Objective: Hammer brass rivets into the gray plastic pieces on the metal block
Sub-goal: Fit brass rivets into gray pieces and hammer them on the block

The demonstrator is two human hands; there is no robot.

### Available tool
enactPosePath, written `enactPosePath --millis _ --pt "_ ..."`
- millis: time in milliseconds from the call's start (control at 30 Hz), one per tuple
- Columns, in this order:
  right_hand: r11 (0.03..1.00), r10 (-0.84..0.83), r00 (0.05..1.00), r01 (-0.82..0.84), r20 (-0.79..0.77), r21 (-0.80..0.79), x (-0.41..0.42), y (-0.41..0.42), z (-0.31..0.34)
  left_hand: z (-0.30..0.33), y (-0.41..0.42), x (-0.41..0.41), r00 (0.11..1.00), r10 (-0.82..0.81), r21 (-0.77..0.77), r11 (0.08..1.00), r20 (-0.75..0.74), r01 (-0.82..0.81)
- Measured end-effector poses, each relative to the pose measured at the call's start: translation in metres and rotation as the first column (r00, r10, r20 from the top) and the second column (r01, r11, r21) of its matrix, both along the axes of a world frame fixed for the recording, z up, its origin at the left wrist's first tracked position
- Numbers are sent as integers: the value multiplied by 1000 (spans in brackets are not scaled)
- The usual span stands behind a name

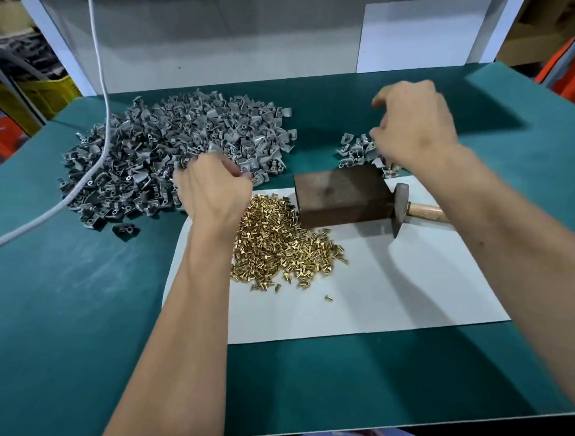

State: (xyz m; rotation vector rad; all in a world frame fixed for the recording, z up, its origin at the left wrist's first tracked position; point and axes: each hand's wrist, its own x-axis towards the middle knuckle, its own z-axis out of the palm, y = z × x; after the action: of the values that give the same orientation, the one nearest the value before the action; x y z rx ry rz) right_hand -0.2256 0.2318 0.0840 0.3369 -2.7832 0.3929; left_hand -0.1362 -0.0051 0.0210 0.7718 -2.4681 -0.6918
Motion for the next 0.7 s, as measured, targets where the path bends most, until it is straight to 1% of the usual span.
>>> enactPosePath --millis 33,100,167,200,300,367,433,500,533,600,700 --pt "999 46 999 -46 9 -24 1 -3 3 -1 -2 0 1000 -7 -1 1000 27 7" --pt "978 206 976 -204 71 -39 12 -12 9 -5 -4 -1 999 -17 9 1000 50 16" --pt "931 350 915 -364 203 33 31 -21 14 -8 -5 -3 998 -16 20 1000 63 15" --pt "909 384 877 -414 289 50 40 -24 16 -9 -7 -3 998 -11 30 1000 69 9" --pt "882 376 741 -470 556 30 61 -22 15 -9 -8 -3 997 21 44 999 72 -24" --pt "878 334 680 -477 653 47 72 -21 10 -9 -8 -2 998 31 39 999 55 -33" --pt "865 294 651 -492 700 94 82 -22 4 -8 -7 -1 999 19 20 1000 35 -19" --pt "849 249 641 -505 726 155 90 -25 -1 -7 -6 -1 1000 11 1 1000 26 -11" --pt "843 230 651 -504 724 185 93 -26 -2 -7 -5 0 1000 10 -6 1000 19 -10" --pt "830 228 698 -504 679 240 100 -30 -4 -7 -5 0 1000 -6 -7 1000 -3 6" --pt "788 296 748 -543 594 290 111 -36 -4 -8 -4 -2 998 -58 4 998 -40 58"
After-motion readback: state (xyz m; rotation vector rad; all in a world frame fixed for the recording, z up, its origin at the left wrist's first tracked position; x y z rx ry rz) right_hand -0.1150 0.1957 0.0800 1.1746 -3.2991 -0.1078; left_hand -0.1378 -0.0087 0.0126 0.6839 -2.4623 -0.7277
